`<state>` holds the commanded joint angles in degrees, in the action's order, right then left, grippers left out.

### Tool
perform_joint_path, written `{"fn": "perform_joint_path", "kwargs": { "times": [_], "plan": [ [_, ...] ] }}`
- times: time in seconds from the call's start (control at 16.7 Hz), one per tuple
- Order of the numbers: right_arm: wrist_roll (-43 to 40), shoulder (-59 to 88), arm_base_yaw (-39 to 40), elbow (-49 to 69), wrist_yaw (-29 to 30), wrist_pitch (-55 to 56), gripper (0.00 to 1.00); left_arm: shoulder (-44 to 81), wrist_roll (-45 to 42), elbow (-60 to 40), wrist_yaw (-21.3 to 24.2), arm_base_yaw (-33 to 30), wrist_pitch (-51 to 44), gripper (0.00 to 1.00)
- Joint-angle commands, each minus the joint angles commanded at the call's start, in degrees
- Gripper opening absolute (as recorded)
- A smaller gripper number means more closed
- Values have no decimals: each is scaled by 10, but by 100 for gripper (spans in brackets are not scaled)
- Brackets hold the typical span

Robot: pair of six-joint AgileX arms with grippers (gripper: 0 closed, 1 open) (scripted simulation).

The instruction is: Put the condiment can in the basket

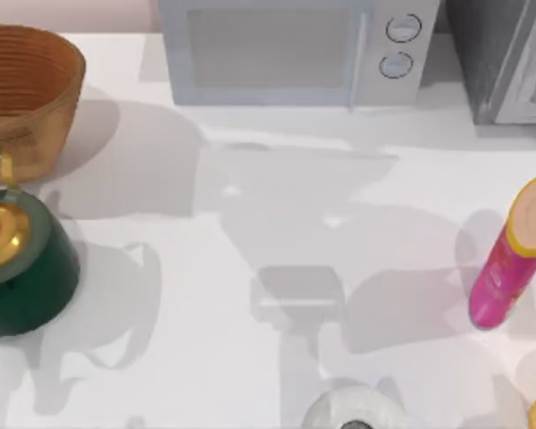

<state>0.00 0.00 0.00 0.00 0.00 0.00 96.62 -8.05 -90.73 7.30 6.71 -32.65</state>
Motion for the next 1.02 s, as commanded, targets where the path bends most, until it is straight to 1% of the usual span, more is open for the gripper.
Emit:
{"fn": "perform_joint_path", "kwargs": {
  "times": [0.12, 0.42, 0.84, 1.02],
  "plan": [
    [0, 0, 0, 0, 0, 0, 100, -8, 15, -5, -9, 12, -23, 0],
    [0, 0, 0, 0, 0, 0, 100, -5, 15, -4, -10, 11, -22, 0],
    [0, 0, 0, 0, 0, 0, 100, 64, 21, 18, -15, 6, 72, 0],
    [0, 0, 0, 0, 0, 0, 100, 70, 21, 20, -15, 6, 79, 0]
  ]
}}
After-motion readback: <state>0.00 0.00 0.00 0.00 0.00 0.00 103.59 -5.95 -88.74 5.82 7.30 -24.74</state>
